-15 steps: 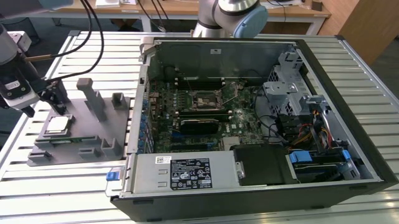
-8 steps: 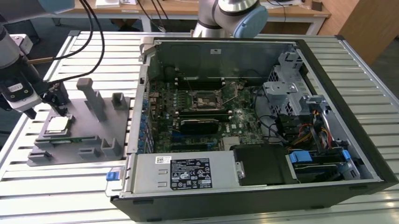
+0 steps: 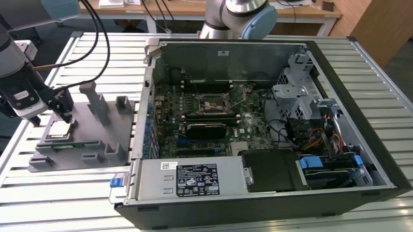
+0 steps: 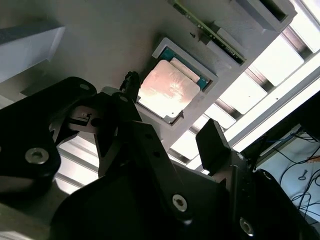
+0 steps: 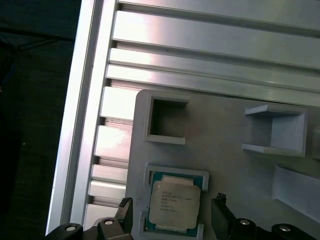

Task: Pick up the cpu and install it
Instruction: 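Pick up the cpu and move it towards the insertion slot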

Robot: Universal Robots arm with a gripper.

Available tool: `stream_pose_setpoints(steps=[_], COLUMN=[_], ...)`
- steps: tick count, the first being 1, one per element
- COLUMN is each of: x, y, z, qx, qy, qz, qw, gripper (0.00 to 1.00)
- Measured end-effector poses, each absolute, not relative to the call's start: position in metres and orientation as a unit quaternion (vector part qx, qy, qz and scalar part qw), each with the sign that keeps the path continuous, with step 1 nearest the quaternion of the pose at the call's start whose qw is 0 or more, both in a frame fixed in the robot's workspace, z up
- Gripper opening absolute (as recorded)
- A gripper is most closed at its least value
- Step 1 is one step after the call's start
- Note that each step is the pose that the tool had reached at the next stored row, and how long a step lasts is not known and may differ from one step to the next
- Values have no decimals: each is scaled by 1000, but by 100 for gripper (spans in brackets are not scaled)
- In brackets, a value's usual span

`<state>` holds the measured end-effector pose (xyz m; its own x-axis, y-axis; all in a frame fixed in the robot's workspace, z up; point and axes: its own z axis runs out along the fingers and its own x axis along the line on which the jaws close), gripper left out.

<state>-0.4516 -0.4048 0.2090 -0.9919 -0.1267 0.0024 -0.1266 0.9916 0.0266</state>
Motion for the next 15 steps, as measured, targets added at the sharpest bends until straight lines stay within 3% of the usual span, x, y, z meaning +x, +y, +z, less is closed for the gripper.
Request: stream_pose_setpoints(steps=[15], x=[-448], y=[-405], z=[196], qx=[52], qy=[-999], qz=[-13], qw=[2], gripper=[72])
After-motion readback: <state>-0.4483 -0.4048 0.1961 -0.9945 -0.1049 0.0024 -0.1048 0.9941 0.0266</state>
